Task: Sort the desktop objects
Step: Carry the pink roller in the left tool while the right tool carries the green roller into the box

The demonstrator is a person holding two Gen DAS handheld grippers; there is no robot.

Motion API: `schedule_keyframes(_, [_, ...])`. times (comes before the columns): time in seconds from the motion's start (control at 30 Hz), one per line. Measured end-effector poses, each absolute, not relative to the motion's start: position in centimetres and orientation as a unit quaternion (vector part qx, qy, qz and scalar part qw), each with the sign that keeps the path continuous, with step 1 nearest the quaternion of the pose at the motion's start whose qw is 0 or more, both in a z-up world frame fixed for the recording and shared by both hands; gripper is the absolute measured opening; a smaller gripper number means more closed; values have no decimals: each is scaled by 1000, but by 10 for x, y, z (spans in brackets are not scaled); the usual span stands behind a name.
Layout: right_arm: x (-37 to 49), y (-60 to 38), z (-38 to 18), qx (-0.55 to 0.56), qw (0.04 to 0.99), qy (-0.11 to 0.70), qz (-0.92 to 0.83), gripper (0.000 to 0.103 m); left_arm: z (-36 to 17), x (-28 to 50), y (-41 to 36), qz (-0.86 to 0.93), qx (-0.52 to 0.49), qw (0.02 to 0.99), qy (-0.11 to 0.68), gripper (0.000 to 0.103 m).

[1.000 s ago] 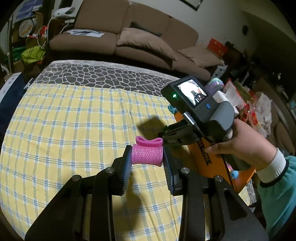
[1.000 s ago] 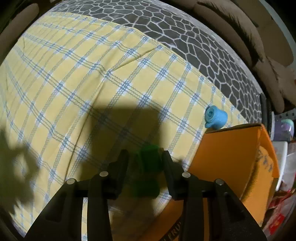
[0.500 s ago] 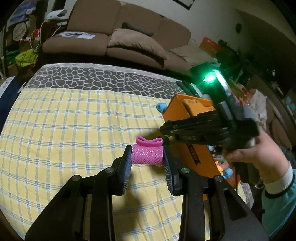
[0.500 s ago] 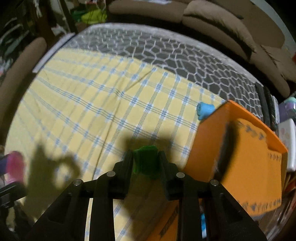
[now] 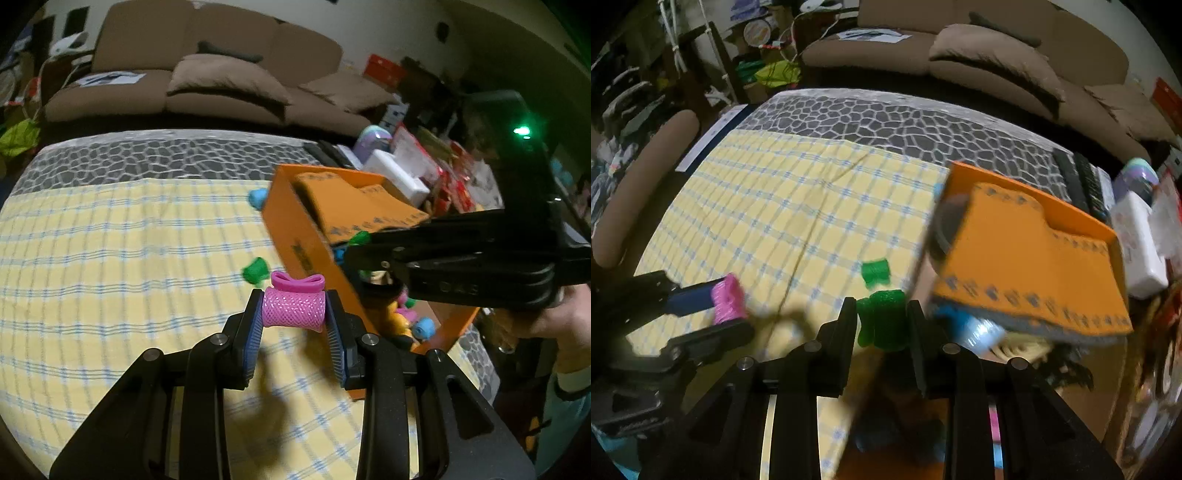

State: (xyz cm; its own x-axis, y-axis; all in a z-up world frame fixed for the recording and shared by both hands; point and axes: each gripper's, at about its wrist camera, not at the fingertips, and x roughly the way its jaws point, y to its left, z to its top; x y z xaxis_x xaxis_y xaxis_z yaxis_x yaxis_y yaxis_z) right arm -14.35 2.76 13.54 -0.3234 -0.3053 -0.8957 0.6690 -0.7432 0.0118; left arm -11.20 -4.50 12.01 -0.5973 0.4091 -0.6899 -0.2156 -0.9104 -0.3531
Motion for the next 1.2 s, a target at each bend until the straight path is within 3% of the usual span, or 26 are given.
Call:
schedule_keyframes(0.53, [-135, 145, 129, 509, 268, 142, -806, 27, 100, -111, 65, 870, -423, 249, -39, 30])
schedule_keyframes(1.2, [-131, 166, 94, 538, 269, 110, -792, 27, 88, -105, 93, 871, -424, 248, 9, 31])
